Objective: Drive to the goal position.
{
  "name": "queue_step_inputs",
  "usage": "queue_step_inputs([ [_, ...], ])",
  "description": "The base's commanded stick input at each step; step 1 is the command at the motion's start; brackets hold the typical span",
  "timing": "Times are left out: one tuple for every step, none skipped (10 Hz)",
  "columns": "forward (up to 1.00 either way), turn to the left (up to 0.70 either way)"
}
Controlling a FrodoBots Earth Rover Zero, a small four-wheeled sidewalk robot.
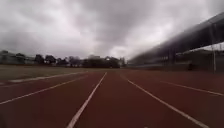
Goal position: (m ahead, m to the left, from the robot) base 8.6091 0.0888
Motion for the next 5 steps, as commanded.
queue_step_inputs([
  [0.7,0.0],
  [0.7,0.0],
  [0.7,0.0],
  [0.7,0.0],
  [0.7,0.0],
])
